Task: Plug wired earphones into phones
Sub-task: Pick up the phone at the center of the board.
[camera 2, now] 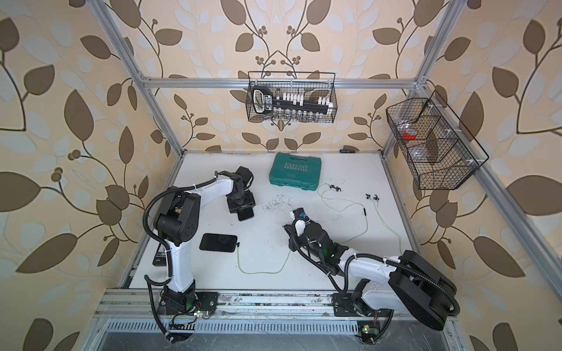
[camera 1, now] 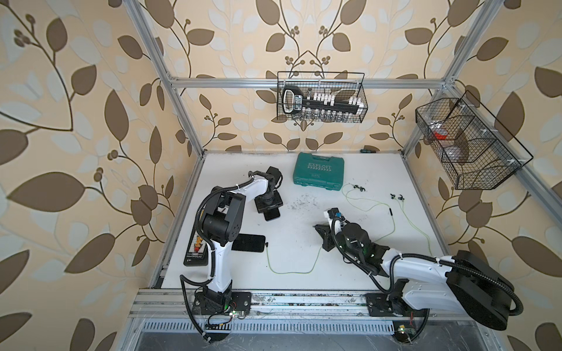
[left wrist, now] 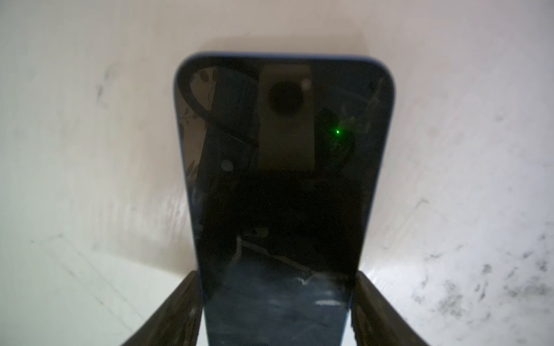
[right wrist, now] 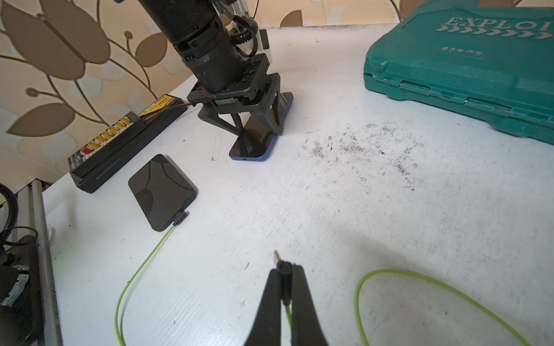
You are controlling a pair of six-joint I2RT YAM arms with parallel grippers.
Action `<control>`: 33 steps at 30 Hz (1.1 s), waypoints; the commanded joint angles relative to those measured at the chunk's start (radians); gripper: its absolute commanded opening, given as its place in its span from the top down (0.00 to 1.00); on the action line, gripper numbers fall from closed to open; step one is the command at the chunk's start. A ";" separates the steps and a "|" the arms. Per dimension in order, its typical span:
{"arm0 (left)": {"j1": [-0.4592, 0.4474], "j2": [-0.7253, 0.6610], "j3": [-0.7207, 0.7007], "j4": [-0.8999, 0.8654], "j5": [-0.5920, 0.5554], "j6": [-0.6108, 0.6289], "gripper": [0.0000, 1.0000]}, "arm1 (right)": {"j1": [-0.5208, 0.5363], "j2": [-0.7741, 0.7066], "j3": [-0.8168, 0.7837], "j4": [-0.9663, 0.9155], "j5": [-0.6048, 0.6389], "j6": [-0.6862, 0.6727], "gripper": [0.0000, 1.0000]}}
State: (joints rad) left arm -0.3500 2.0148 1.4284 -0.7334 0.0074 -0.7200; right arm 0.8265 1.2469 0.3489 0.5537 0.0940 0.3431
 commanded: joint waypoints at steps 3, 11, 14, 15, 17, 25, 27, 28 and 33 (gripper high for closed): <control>0.016 -0.112 -0.090 0.061 0.076 -0.290 0.44 | 0.026 0.010 -0.002 0.055 0.040 -0.006 1.00; 0.017 -0.230 -0.203 0.221 0.142 -0.516 0.45 | 0.032 0.057 0.023 0.103 0.077 0.022 1.00; 0.017 -0.273 -0.248 0.277 0.145 -0.586 0.46 | 0.034 0.091 0.047 0.107 0.091 0.035 1.00; 0.017 -0.285 -0.257 0.279 0.143 -0.603 0.46 | 0.036 0.102 0.055 0.106 0.101 0.044 1.00; 0.017 -0.304 -0.270 0.279 0.145 -0.634 0.46 | 0.039 0.123 0.069 0.105 0.114 0.062 1.00; 0.017 -0.430 -0.397 0.429 0.162 -0.806 0.48 | 0.069 0.220 0.145 0.145 0.217 0.073 1.00; 0.017 -0.463 -0.428 0.457 0.148 -0.847 0.50 | 0.069 0.241 0.161 0.176 0.238 0.072 1.00; 0.017 -0.477 -0.444 0.474 0.145 -0.868 0.50 | 0.068 0.256 0.170 0.193 0.244 0.070 1.00; 0.018 -0.543 -0.519 0.546 0.157 -0.957 0.50 | 0.072 0.308 0.199 0.256 0.235 0.074 1.00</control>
State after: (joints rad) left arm -0.3386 1.5391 0.9306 -0.2810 0.1577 -1.5845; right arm 0.8906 1.5318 0.5243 0.7418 0.3038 0.4046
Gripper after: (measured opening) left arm 0.708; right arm 0.050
